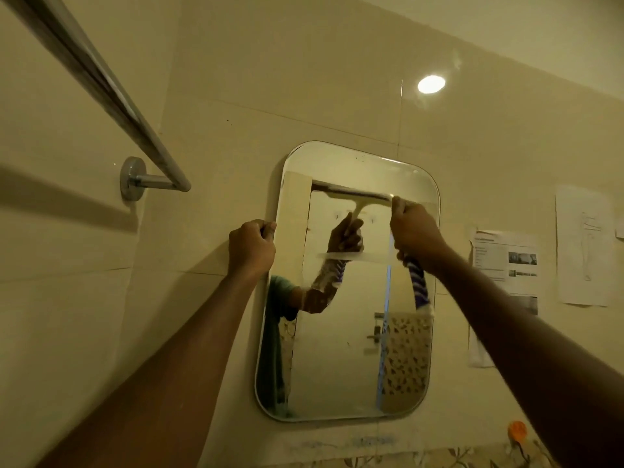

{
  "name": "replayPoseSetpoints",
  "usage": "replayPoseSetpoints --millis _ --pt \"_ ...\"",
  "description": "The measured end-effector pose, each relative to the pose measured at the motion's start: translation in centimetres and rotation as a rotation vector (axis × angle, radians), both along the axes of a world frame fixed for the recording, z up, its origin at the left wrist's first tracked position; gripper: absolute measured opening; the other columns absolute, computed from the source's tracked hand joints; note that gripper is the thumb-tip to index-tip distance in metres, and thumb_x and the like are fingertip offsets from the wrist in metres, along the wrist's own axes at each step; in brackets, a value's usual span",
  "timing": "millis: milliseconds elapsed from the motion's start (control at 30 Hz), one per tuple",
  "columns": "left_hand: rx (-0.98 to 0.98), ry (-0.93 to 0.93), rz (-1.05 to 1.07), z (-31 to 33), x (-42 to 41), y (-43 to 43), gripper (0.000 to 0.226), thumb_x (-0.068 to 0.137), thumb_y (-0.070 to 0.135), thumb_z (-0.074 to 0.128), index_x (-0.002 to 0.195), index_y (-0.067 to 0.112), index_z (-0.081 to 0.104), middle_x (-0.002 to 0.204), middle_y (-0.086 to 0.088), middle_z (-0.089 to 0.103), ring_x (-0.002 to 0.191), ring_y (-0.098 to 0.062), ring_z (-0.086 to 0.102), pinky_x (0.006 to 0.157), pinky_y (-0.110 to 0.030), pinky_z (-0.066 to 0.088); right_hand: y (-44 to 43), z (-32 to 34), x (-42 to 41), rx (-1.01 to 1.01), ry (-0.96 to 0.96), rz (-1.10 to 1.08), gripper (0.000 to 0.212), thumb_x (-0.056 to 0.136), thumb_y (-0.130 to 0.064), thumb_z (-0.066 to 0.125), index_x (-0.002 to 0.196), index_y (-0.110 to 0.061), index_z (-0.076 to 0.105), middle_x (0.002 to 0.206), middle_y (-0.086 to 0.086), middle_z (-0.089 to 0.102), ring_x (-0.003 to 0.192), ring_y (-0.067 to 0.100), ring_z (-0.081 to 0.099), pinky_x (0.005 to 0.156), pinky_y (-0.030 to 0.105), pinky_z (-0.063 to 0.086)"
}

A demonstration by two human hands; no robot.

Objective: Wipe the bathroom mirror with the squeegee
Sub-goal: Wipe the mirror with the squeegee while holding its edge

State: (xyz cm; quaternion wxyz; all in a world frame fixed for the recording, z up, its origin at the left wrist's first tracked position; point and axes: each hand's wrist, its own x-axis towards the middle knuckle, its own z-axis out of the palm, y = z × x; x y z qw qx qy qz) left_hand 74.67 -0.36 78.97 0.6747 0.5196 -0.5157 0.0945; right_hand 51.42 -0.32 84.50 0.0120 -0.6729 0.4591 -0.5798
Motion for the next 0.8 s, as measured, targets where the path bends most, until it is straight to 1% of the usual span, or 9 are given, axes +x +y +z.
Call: replayPoseSetpoints --millis 133,200,300,400,500,600,700,767,800 --pt "0.007 0.003 0.01 -0.8 0.0 0.2 0.034 0.1 0.026 0.046 0.102 0.0 0.068 0.099 -0.017 0.07 0.078 -0.014 0.049 0.068 -0.024 0.035 -1.1 -8.1 0.1 0.007 0.007 -0.036 0.054 0.104 -0.039 0.025 0.068 -0.01 0.051 0.051 0.002 0.048 0.028 0.002 0.042 0.03 0.011 0.031" --pt "0.012 0.004 0.01 -1.5 0.1 0.2 0.035 0.1 0.027 0.046 0.101 0.0 0.068 0.097 -0.018 0.07 0.077 -0.014 0.05 0.068 -0.026 0.036 -1.1 -12.5 0.4 -0.006 0.027 -0.076 0.055 0.105 -0.037 0.025 0.063 -0.011 0.052 0.049 0.001 0.048 0.029 0.002 0.039 0.03 0.012 0.027" --pt "0.023 -0.002 0.02 -3.2 0.2 0.0 0.035 0.1 0.027 0.046 0.1 0.0 0.068 0.094 -0.017 0.07 0.074 -0.014 0.051 0.06 -0.024 0.037 -0.5 -17.0 0.2 0.037 0.051 -0.07 0.057 0.104 -0.035 0.025 0.061 -0.01 0.054 0.049 0.003 0.05 0.036 0.008 0.04 0.036 0.018 0.032" --pt "0.04 -0.004 0.034 -5.0 0.2 -0.1 0.034 0.101 0.028 0.045 0.099 0.002 0.067 0.09 -0.015 0.068 0.069 -0.011 0.05 0.051 -0.017 0.031 0.7 -16.1 -0.3 0.063 0.053 -0.054 0.057 0.104 -0.036 0.026 0.059 -0.011 0.049 0.049 0.002 0.046 0.035 0.007 0.039 0.032 0.011 0.028" --pt "0.047 -0.002 0.026 -6.0 0.2 -0.3 0.034 0.1 0.029 0.045 0.095 0.003 0.067 0.085 -0.013 0.067 0.064 -0.008 0.049 0.05 -0.014 0.03 0.0 -11.2 -0.5 -0.019 -0.001 -0.024 0.052 0.104 -0.039 0.028 0.063 -0.015 0.047 0.051 -0.001 0.044 0.03 0.002 0.037 0.029 0.01 0.028" --pt "0.053 -0.009 0.018 -6.6 0.3 -0.3 0.034 0.099 0.032 0.048 0.097 0.004 0.068 0.079 -0.006 0.063 0.062 -0.005 0.049 0.05 -0.013 0.03 -0.9 -8.2 -0.4 -0.059 -0.049 0.02 0.049 0.104 -0.039 0.028 0.071 -0.011 0.051 0.054 0.0 0.045 0.032 0.002 0.039 0.029 0.009 0.03" --pt "0.045 -0.03 0.047 -7.3 0.3 -0.4 0.036 0.098 0.035 0.05 0.095 0.004 0.069 0.076 0.0 0.059 0.063 -0.008 0.049 0.048 -0.011 0.027 -1.4 -11.3 -0.1 -0.054 -0.01 0.003 0.051 0.105 -0.037 0.027 0.068 -0.011 0.052 0.052 0.0 0.047 0.029 0.002 0.04 0.03 0.01 0.029" --pt "0.029 -0.036 0.056 -7.5 0.4 -0.6 0.036 0.097 0.035 0.051 0.095 0.004 0.069 0.078 0.0 0.059 0.071 -0.011 0.051 0.05 -0.01 0.026 -1.7 -15.6 0.2 -0.044 0.022 -0.043 0.054 0.104 -0.036 0.026 0.066 -0.01 0.054 0.052 0.005 0.051 0.036 0.006 0.043 0.035 0.019 0.034" --pt "0.025 -0.035 0.058 -7.6 0.4 -0.6 0.037 0.097 0.036 0.051 0.095 0.004 0.069 0.078 -0.001 0.06 0.072 -0.011 0.051 0.05 -0.01 0.026 -1.8 -18.0 0.4 -0.026 0.018 -0.053 0.055 0.104 -0.036 0.027 0.067 -0.008 0.056 0.055 0.009 0.055 0.041 0.011 0.045 0.039 0.028 0.04"
